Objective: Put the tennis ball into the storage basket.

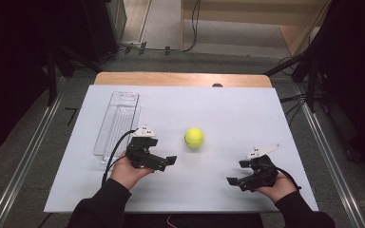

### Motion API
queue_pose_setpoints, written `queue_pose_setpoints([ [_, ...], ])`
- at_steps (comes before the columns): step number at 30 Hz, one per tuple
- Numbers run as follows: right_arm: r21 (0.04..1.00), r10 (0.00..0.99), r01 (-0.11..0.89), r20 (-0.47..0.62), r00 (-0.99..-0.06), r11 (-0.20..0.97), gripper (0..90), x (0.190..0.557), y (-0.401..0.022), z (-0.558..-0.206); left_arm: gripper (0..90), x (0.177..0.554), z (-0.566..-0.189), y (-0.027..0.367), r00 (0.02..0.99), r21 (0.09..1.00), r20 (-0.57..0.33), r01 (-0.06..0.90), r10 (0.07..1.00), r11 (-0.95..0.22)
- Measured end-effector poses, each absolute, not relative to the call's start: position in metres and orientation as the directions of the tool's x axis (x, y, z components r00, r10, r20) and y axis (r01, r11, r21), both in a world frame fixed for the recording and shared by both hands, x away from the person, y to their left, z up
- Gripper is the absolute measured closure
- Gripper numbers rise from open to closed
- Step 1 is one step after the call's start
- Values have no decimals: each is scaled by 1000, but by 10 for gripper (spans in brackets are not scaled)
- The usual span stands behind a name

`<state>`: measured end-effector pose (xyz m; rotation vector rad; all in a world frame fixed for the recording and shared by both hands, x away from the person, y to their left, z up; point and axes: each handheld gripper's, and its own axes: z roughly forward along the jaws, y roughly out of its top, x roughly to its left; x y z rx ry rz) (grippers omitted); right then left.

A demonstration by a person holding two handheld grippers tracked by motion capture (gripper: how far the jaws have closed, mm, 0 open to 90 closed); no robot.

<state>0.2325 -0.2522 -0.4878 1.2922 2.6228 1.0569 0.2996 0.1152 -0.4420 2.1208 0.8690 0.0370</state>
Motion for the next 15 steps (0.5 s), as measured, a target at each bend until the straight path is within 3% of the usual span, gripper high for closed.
queue_pose_setpoints([
  [15,600,710,688,264,-653,409,113,232,-253,-486,0,316,-436,105,753,719,-265,571,603,-397],
])
